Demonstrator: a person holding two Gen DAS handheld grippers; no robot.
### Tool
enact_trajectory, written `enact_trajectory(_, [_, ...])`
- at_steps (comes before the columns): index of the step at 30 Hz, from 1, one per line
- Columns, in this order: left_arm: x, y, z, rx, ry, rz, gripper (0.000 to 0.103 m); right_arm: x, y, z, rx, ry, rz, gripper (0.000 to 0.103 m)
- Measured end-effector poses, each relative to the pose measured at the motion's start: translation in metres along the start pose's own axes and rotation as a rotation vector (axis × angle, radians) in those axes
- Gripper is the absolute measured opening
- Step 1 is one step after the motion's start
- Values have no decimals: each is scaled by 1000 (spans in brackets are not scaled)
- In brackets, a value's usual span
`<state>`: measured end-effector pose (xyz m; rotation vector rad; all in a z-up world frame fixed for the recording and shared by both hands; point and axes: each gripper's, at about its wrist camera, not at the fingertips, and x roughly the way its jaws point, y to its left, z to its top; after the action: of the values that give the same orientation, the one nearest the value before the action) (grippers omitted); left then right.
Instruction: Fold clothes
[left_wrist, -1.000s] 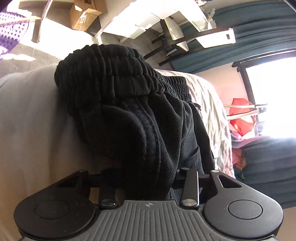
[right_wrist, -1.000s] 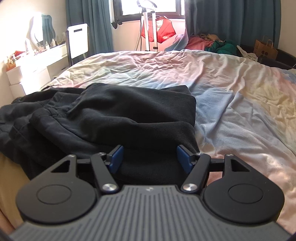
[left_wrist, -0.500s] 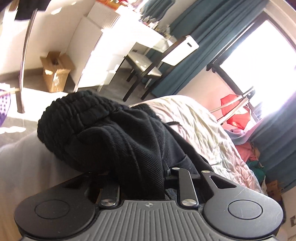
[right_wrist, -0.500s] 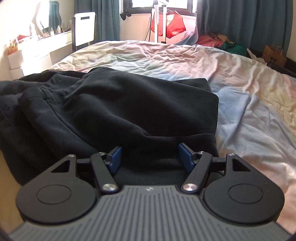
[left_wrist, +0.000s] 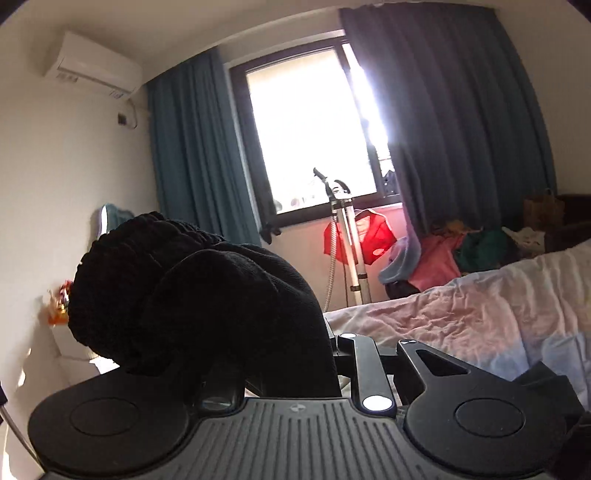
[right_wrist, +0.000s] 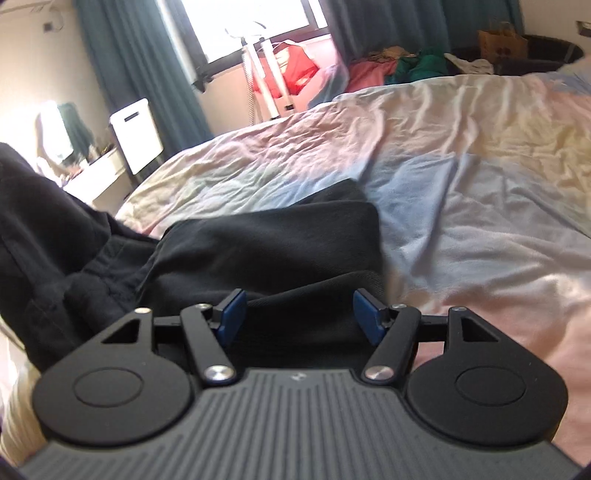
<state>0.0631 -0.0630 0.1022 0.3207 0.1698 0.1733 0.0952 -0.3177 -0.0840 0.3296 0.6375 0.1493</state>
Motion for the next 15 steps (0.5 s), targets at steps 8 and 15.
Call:
enact_trajectory(8, [-22, -194, -22, 367, -103, -158, 21, -35, -90, 21, 374, -133, -88, 69])
enact_trajectory(15, [5, -280, -86, 590, -4, -335, 28, -43, -116, 22, 498, -205, -65, 69])
